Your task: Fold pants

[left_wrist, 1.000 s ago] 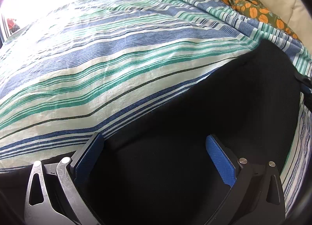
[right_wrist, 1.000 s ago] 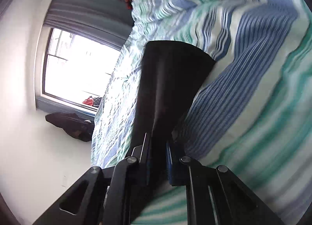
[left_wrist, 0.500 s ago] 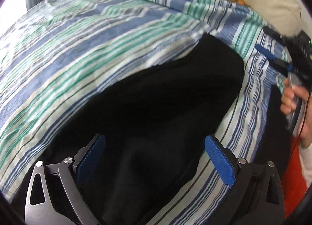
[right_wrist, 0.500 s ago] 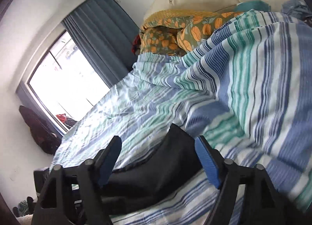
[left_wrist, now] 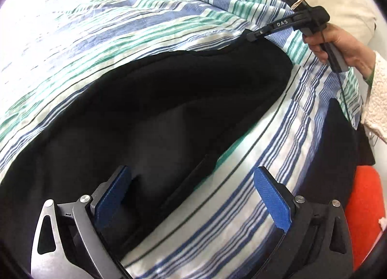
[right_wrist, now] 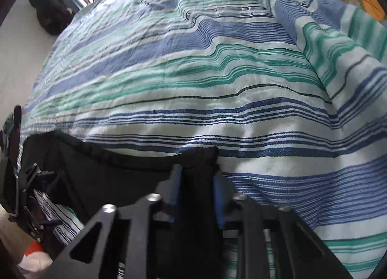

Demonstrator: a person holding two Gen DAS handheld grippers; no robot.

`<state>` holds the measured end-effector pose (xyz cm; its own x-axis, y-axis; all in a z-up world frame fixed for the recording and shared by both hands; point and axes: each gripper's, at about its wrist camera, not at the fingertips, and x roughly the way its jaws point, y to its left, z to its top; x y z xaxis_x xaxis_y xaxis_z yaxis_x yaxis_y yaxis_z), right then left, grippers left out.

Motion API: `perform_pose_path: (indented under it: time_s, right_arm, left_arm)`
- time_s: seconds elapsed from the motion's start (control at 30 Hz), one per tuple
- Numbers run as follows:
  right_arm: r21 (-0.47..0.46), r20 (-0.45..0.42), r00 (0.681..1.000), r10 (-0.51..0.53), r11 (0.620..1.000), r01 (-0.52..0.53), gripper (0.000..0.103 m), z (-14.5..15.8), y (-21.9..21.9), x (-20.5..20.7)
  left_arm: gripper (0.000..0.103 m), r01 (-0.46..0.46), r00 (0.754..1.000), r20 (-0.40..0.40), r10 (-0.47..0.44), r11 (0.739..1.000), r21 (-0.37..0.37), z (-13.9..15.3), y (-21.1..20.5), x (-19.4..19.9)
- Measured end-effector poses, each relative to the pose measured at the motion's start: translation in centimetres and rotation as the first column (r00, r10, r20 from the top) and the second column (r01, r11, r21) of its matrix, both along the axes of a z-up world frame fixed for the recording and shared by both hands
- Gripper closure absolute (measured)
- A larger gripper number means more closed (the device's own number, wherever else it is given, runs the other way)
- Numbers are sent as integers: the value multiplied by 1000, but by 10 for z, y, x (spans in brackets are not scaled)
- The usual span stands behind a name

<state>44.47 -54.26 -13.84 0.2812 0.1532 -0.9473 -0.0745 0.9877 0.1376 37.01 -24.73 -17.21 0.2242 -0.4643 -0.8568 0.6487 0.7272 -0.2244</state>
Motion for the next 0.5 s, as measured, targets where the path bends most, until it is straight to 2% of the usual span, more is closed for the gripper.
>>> perform_pose_path:
  time_s: [0.07, 0.13, 0.2, 0.27, 0.33, 0.37, 0.4, 0.47, 0.5]
  right_arm:
    - [-52, 127, 992, -6, 999, 13, 93, 30, 1, 4]
    - [-76, 237, 971, -17, 996, 36, 93, 54, 4, 6]
    - [-175, 252, 968, -6, 983, 52, 93, 47, 14, 10]
    - [-239, 223, 974, -29, 967, 84, 92, 24, 20, 12]
    - [-234, 211, 969, -126, 956, 176, 72, 19, 14, -1]
    - [-177, 242, 950, -195, 954, 241, 71, 26, 10, -15]
    - [-94, 293, 916, -275, 945, 314, 69, 37, 4, -36]
    - [57, 382, 816, -433, 893, 447, 47, 64, 3, -84]
    - [130, 425, 751, -504, 856, 501, 27, 77, 7, -113]
  left_arm:
    - [2, -24, 1000, 15, 24, 999, -33, 14, 17, -10]
    - [2, -45, 997, 55, 46, 998, -33, 26, 26, -16]
    - [2, -65, 993, 95, 67, 998, -29, 37, 31, -15]
    - [1, -97, 988, 123, 98, 995, -11, 42, 30, -4]
    - [1, -139, 979, 156, 134, 990, 22, 41, 25, 12]
    - [1, -135, 978, 163, 127, 990, 38, 36, 24, 20]
    - [1, -108, 985, 144, 97, 992, 71, 25, 18, 31]
    - [3, -41, 996, 88, 27, 984, 172, -4, -1, 47]
    - [4, 7, 997, 69, -21, 980, 199, -17, -14, 51]
